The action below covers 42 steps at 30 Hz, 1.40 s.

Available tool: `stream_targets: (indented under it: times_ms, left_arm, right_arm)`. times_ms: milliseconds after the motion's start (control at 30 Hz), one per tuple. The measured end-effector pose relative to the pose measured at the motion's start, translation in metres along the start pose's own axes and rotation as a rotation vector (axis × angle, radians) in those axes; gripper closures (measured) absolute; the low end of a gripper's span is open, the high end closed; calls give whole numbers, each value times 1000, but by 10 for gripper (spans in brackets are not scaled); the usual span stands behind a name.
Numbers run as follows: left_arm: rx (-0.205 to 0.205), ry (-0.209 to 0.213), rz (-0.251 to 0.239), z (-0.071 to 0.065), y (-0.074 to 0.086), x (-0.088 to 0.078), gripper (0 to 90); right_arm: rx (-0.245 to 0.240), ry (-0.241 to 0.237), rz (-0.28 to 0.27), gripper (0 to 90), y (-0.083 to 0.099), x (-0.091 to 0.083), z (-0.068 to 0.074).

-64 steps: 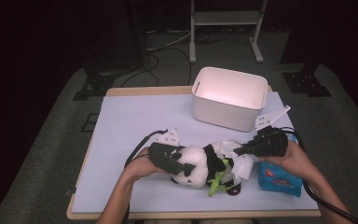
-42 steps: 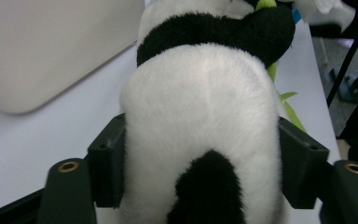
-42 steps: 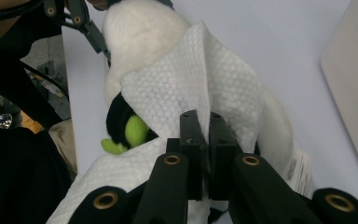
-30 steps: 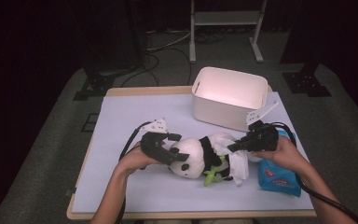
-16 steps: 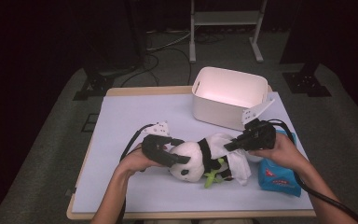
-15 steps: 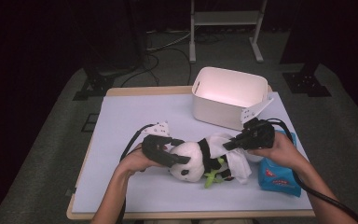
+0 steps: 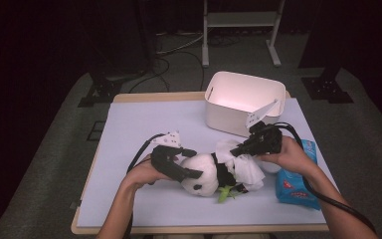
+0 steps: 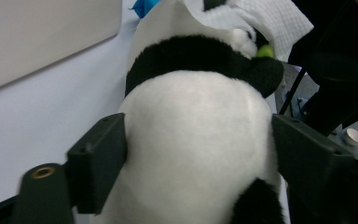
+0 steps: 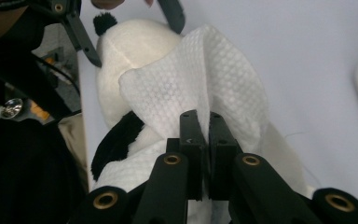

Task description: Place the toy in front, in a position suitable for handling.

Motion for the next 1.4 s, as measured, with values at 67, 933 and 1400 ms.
stream_targets:
  times_ms: [67, 933, 1400]
  left_arm:
    - [-12, 1, 22, -1, -1, 3, 116]
    - [70, -29, 29, -8, -19, 8, 210]
    - [-63, 33, 69, -2, 5, 4, 85]
  right_arm:
    - [8, -9, -6, 864, 4, 0, 2]
    - [34, -43, -76, 866, 41, -9, 10]
    - [18, -95, -45, 867, 48, -4, 22]
Point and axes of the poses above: each handheld gripper's, and its own axes: x roughly forward along the jaws, y roughly out of its underside, z roughly to its left, the point moved 1 cm from there along x, roughly forward along the jaws, and after that the axes turned 12 degrees about -y, right-handed, at the moved point
